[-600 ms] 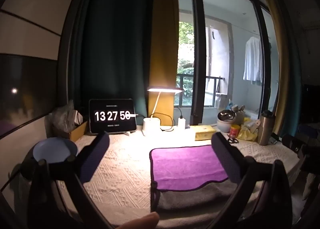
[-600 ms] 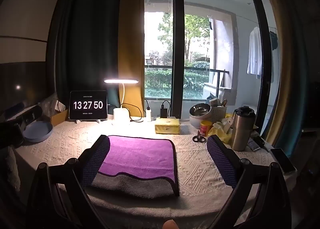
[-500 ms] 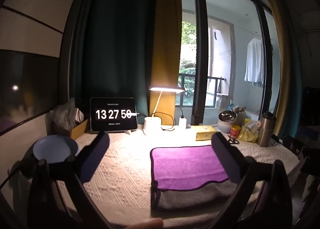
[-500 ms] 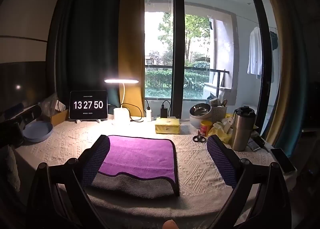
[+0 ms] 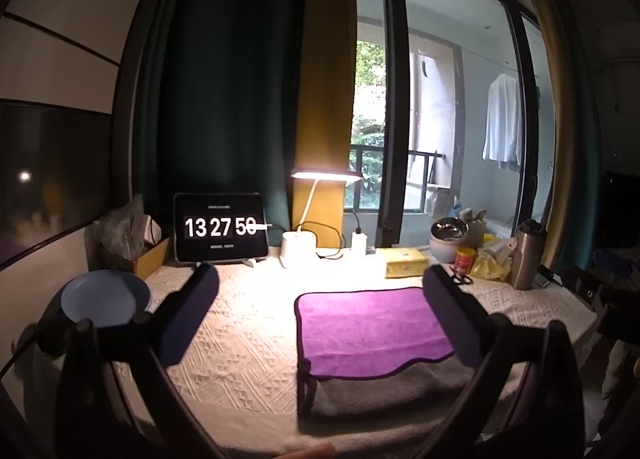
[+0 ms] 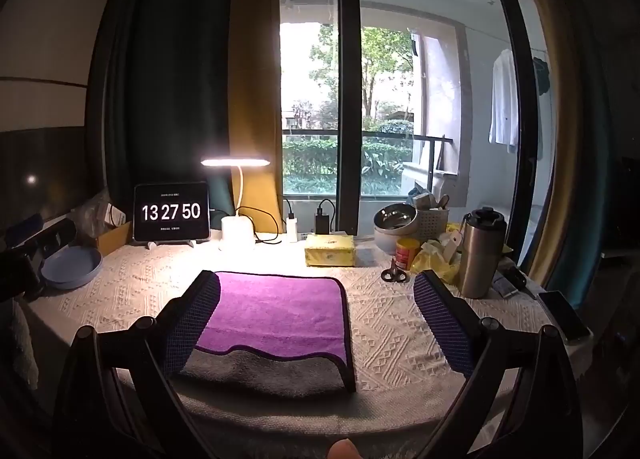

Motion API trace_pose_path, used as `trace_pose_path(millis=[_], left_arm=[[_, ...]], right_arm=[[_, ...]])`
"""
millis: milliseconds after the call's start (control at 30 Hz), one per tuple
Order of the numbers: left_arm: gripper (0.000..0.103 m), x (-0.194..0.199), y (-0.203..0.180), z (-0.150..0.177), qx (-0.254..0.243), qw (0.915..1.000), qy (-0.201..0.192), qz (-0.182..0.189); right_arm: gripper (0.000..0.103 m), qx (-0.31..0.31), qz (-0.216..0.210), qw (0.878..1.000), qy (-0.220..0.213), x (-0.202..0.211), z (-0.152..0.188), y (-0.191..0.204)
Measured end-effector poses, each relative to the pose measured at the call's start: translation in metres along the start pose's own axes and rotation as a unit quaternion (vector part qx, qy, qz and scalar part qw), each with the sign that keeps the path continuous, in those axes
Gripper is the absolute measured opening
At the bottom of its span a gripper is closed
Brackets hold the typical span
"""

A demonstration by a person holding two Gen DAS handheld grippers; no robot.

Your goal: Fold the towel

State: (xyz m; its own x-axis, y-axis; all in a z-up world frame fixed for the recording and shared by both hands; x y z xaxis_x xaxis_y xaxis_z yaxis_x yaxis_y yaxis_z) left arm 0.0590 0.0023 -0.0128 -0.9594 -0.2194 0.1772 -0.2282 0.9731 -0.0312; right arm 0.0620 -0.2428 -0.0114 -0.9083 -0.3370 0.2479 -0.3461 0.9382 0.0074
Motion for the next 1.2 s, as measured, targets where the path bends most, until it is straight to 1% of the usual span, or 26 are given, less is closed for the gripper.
trace_pose_path(millis=[33, 133, 400, 700, 1200], left_arm=[[0.103, 0.000, 0.000, 0.001, 0.000, 1.0000, 0.000, 0.001], [0.103, -0.001, -0.001, 0.002, -0.003, 1.0000, 0.001, 0.003], [0.103, 0.000, -0.001, 0.004, -0.005, 1.0000, 0.002, 0.001], [0.103, -0.001, -0.006, 0.005, -0.012, 0.9998, 0.007, 0.013], [0.103, -0.003, -0.013, 0.004, -0.017, 0.9997, 0.005, 0.019]], right_arm=[[0.099, -0.004, 0.000, 1.000, 0.002, -0.004, 0.004, -0.008], [0.099, -0.007, 0.000, 1.000, 0.004, -0.004, 0.005, -0.010], [0.099, -0.006, -0.001, 1.000, 0.007, -0.006, 0.007, -0.010], [0.099, -0.005, -0.001, 1.000, 0.008, -0.006, 0.007, -0.010], [0.099, -0.006, -0.004, 1.000, 0.009, -0.008, 0.009, -0.010]])
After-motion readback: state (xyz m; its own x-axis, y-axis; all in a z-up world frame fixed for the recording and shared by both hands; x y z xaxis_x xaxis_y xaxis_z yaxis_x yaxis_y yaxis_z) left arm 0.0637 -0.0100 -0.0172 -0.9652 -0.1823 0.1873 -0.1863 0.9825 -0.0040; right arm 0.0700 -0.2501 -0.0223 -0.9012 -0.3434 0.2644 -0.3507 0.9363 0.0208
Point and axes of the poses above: each gripper's, at about its wrist camera, not at the fingertips, and x roughly against the way its jaws point, y to its left, z to its underside, the point moved 6 cm from there along -x, roughly the way its jaws point, and after that the axes turned 13 degrees about -z, right-handed, at the moved point
